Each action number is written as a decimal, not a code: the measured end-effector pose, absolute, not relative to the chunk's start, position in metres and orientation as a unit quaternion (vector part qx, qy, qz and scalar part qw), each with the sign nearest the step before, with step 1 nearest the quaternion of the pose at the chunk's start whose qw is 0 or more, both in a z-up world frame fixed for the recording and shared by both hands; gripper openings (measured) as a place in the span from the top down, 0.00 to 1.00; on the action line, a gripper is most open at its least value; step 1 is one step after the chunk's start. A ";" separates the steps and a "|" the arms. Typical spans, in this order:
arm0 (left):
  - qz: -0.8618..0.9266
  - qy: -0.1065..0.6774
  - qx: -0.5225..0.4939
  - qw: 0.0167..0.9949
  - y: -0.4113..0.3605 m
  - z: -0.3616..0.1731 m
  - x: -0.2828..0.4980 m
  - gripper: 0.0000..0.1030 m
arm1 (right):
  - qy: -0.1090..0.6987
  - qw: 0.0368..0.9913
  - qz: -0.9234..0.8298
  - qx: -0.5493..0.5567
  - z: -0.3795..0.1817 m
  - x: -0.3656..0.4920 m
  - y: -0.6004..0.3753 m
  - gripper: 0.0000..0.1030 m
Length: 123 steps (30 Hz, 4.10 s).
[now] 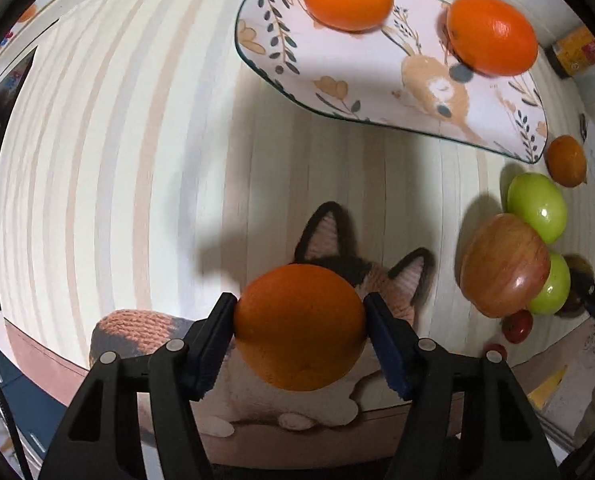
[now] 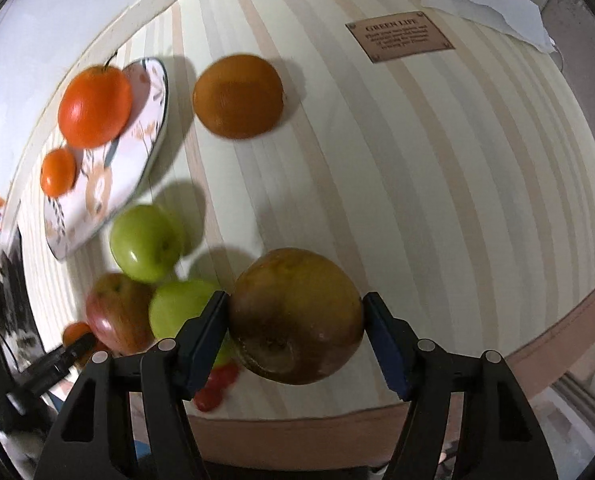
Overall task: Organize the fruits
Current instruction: 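Grasp the brown fruit with the right tool while the left tool grasps an orange, then place the brown fruit and orange on the plate, opening both tools, then move both tools back toward the apples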
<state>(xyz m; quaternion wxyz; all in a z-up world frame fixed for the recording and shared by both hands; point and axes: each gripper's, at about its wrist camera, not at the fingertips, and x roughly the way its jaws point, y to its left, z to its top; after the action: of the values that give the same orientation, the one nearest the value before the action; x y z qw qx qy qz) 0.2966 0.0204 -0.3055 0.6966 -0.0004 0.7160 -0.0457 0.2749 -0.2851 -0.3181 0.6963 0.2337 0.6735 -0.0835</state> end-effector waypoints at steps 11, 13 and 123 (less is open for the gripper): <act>-0.038 0.700 0.025 0.713 0.006 -0.304 0.292 0.39 | 0.670 0.702 -0.085 0.226 -0.327 0.268 -0.280 0.31; -0.036 0.699 0.021 0.714 0.010 -0.304 0.298 0.39 | 0.669 0.703 -0.082 0.225 -0.327 0.267 -0.280 0.31; -0.049 0.528 0.024 0.848 0.016 -0.101 0.285 0.10 | 0.526 0.843 -0.004 0.108 -0.094 0.273 -0.165 0.09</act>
<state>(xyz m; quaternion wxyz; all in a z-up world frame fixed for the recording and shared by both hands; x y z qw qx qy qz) 0.2848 0.0162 -0.1005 0.8478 0.0238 0.5276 -0.0492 0.2729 -0.1647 -0.0937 0.8434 0.1081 0.5263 -0.0040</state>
